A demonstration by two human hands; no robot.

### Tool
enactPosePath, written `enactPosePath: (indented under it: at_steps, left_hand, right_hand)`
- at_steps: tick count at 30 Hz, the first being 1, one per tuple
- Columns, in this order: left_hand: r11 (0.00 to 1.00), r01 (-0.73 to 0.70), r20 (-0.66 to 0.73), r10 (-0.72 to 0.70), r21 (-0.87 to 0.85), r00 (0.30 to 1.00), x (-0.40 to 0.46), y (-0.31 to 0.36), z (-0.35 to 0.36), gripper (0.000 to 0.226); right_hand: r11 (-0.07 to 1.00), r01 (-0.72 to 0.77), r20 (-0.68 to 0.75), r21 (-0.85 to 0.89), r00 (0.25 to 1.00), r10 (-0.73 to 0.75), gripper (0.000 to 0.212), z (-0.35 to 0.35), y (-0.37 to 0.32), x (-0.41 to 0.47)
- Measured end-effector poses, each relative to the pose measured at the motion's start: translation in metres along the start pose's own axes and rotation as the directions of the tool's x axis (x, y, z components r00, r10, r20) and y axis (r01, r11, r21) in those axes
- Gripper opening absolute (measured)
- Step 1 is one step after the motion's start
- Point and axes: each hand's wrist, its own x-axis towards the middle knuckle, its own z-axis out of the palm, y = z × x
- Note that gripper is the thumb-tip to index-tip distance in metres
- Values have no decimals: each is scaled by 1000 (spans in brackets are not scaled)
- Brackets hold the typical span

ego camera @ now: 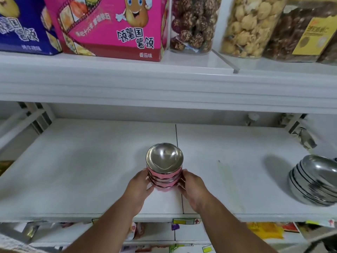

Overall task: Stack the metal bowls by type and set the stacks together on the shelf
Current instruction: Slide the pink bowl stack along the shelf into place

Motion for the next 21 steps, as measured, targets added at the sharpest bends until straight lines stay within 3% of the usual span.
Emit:
enactPosePath:
  at_steps: [4, 9, 21]
  left_hand:
    - [998, -29, -30, 30, 62, 999, 0, -7, -4, 37]
    - [984, -86, -62, 96, 153, 993, -12, -29, -6, 42]
    - [973, -121, -31, 129, 197, 991, 17, -14, -2, 37]
  right_hand:
    - [997, 0, -61, -73, 998, -4, 39, -1, 8, 0]
    - [970, 109, -64, -218, 990, -126, 34, 2, 34, -6]
    - [968, 111, -9, -224, 993, -116, 35, 9, 16, 21]
